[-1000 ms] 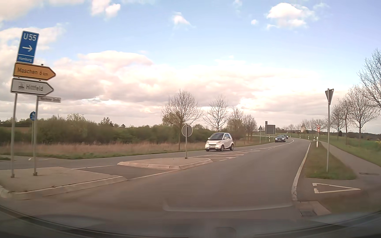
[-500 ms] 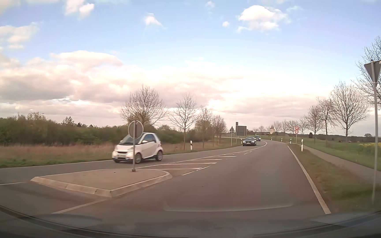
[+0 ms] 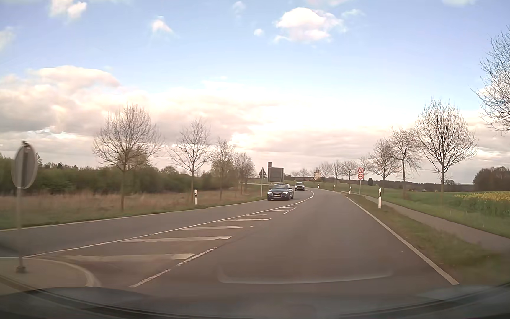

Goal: Follow the waypoints while adhering to traffic rules and regulations

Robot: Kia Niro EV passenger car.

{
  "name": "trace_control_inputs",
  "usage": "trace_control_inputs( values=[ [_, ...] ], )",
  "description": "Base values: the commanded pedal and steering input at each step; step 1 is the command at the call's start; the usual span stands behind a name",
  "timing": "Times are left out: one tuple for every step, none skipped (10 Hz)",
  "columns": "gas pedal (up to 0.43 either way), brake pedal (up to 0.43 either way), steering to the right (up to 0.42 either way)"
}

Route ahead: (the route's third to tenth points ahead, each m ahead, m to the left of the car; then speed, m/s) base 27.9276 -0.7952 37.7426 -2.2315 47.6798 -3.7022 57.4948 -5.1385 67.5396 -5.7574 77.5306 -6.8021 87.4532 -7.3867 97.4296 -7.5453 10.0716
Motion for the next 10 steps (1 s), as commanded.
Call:
trace_control_inputs(
  values=[
    [0.248, 0.000, 0.110],
    [0.260, 0.000, 0.105],
    [0.260, 0.000, 0.099],
    [0.268, 0.000, 0.090],
    [0.268, 0.000, 0.077],
    [0.299, 0.000, 0.061],
    [0.311, 0.000, 0.044],
    [0.319, 0.000, 0.033],
    [0.319, 0.000, 0.025],
    [0.319, 0.000, 0.021]
  ],
)
